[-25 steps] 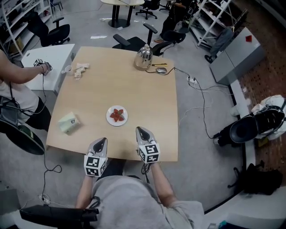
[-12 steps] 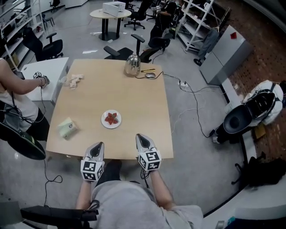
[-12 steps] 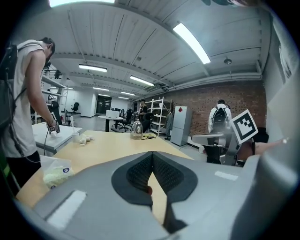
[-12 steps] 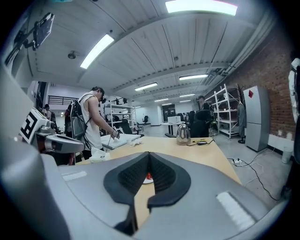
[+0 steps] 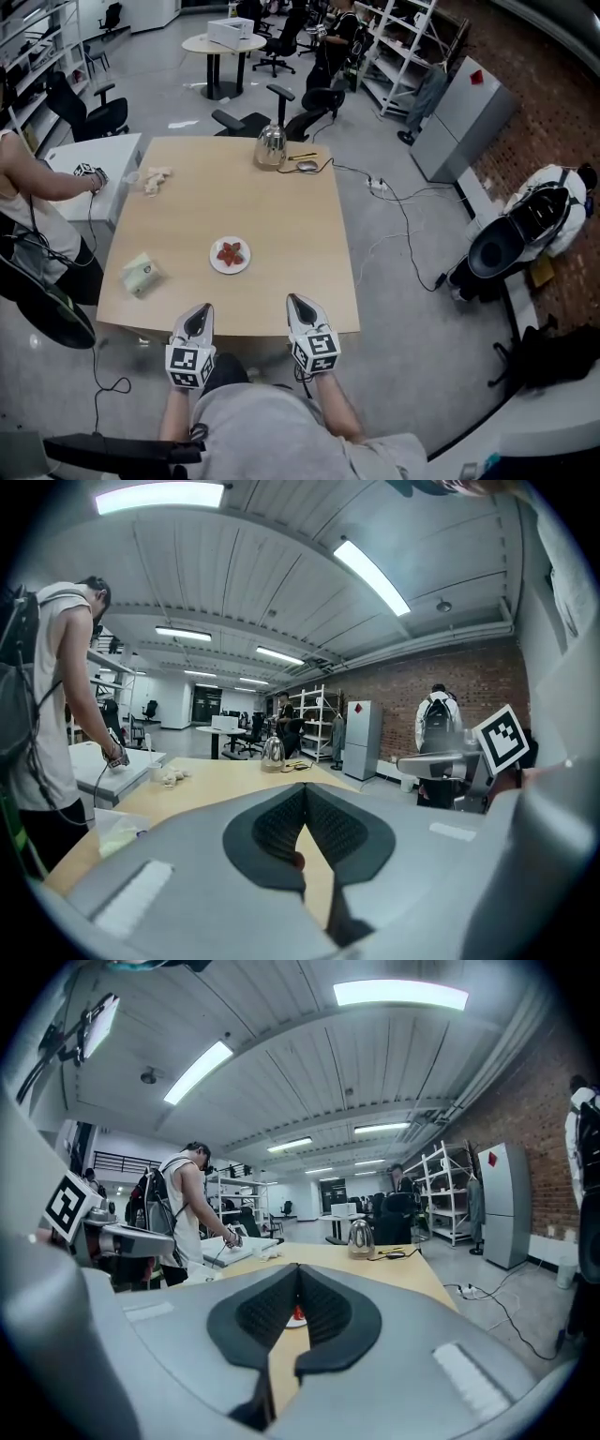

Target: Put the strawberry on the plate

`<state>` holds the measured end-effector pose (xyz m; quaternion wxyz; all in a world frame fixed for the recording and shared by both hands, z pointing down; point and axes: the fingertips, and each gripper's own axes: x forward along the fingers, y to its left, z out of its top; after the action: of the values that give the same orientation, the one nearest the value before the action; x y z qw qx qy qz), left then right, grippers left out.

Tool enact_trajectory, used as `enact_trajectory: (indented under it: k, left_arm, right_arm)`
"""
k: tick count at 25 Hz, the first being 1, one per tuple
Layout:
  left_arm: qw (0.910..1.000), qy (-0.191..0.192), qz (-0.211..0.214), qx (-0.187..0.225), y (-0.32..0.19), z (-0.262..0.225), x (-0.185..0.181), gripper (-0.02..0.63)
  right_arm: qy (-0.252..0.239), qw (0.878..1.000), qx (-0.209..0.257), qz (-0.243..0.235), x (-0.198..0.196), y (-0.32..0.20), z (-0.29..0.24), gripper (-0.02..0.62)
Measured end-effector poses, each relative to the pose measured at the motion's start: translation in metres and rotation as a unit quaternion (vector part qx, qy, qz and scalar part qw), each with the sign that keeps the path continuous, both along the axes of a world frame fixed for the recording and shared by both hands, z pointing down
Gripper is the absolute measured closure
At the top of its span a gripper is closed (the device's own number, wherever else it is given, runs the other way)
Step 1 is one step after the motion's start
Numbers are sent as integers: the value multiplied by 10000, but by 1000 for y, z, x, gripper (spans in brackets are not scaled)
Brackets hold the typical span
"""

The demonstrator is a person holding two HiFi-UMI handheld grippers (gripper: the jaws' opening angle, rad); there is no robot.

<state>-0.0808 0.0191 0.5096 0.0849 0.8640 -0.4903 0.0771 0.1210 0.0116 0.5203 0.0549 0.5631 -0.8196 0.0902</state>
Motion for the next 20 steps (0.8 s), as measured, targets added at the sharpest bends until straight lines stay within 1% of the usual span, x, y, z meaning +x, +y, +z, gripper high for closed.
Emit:
enact_trajectory:
  k: [7, 12, 20]
  left_arm:
    - [9999, 10, -44, 144, 5, -11, -6, 586]
    - [9997, 19, -37, 248, 9, -19, -4, 586]
    - [9996, -23, -39, 291, 14, -16, -5, 586]
  right_arm:
    - [-54, 10000, 78, -29, -3, 14, -5, 589]
    - [-107, 9997, 237, -3, 1, 27, -8, 589]
    - [-194, 9997, 149, 68, 4, 45, 9, 589]
